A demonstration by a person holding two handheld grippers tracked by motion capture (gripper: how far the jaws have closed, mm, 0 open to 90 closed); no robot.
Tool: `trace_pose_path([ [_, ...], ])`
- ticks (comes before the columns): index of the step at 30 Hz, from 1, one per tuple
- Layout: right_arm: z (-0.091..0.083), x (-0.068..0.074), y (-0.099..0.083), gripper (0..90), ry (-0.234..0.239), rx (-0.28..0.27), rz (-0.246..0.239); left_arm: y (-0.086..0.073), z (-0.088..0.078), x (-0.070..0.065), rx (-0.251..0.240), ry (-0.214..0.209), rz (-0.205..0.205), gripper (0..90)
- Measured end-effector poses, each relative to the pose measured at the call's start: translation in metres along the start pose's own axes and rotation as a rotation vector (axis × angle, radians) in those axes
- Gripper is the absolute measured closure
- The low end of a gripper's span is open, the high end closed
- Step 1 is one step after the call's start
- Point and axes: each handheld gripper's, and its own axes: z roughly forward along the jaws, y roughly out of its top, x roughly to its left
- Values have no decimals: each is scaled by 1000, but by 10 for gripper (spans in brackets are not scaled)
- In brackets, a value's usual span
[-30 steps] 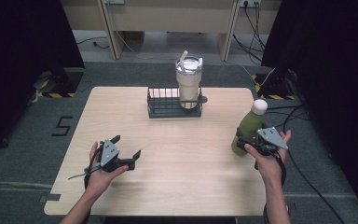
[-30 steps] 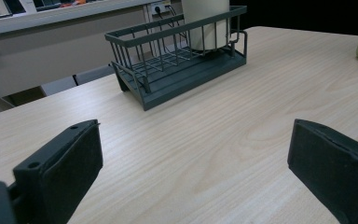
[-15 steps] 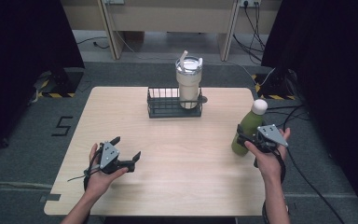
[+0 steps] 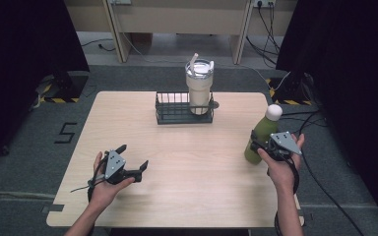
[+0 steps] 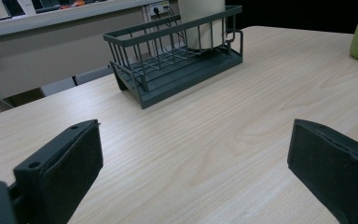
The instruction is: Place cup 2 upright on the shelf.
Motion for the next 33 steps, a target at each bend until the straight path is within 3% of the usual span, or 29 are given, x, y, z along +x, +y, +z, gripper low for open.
trace_pose_path([
  [19, 2, -1, 2, 222, 10, 1, 2, -1, 0, 0, 1, -1, 1, 29],
  [22, 3, -2, 2, 222, 5, 4, 20, 0, 0, 1, 0, 3, -2, 29],
  [26, 2, -3, 4, 223, 17, -6, 45, 0, 0, 1, -1, 4, -3, 29],
  [33, -4, 3, 15, 223, 36, -42, 37, 0, 0, 0, -1, 3, 2, 30],
])
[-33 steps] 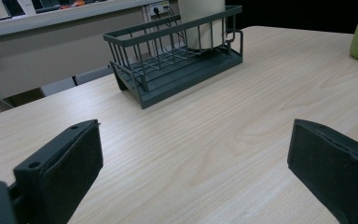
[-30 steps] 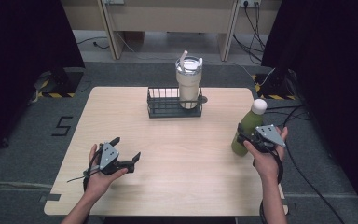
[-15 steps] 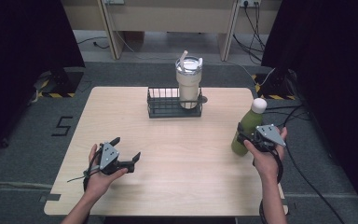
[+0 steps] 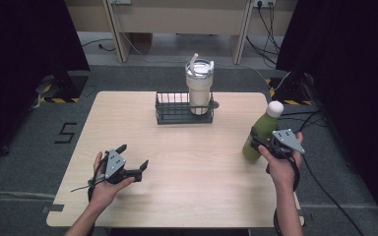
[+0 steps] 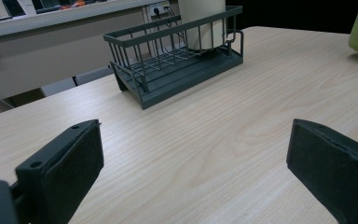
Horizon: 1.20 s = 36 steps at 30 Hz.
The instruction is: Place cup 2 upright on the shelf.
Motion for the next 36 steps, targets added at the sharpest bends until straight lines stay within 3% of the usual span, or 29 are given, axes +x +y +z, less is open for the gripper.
trace_pose_path([
  [10, 2, 23, 21, 223, 55, -60, 3, 1, -2, 1, -3, 3, 3, 32],
  [22, 19, 52, 35, 223, 118, -86, 13, 1, -4, 2, -6, 8, 3, 34],
  [36, 41, 87, 49, 223, 184, -100, -9, 0, -9, 4, -8, 21, -1, 37],
])
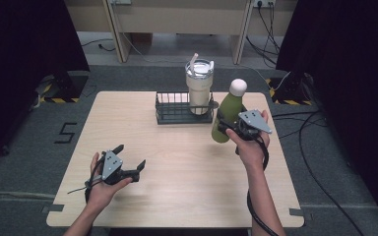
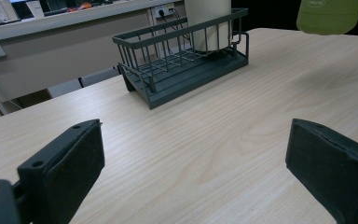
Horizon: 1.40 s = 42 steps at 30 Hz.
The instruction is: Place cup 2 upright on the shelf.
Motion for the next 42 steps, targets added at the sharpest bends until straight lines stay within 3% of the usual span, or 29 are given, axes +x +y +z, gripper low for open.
trace_pose_path([
  [10, 20, 21, 13, 223, 42, -21, -7, 0, -1, 0, -3, 4, -2, 39],
  [26, 45, 42, 28, 223, 47, -53, 5, -1, -1, 1, 0, 5, 3, 40],
  [42, 74, 69, 40, 223, 84, -65, 5, -1, -2, 2, 1, 5, 1, 40],
])
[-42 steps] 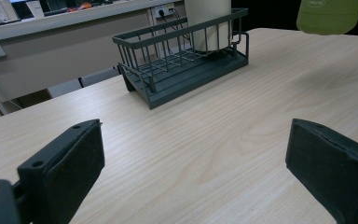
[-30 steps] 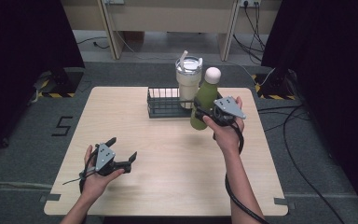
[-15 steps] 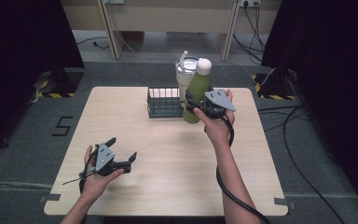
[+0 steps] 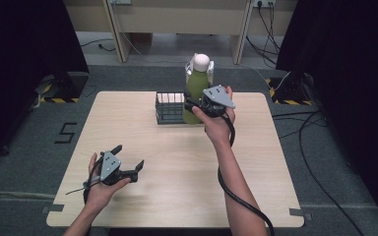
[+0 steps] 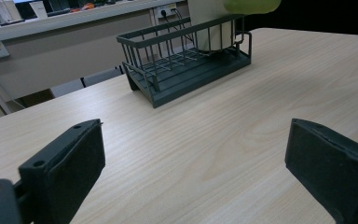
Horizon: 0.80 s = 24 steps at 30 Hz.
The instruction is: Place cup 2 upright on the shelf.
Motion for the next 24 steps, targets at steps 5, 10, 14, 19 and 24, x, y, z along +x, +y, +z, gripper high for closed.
trace_pose_path([
  [5, 10, 7, 2, 223, 10, 0, -8, 0, 0, 0, -2, 2, -1, 40],
  [10, 20, 13, 6, 223, 12, -9, -7, 0, 0, 0, -2, 1, 0, 41],
  [14, 27, 15, 7, 223, 17, -9, -3, -1, -1, 1, -2, 3, -2, 41],
  [19, 35, 18, 8, 224, 15, -6, -6, -1, 0, 1, -1, 2, -2, 41],
  [24, 42, 21, 11, 224, 18, -3, -13, -1, 0, 1, 0, 1, 0, 42],
])
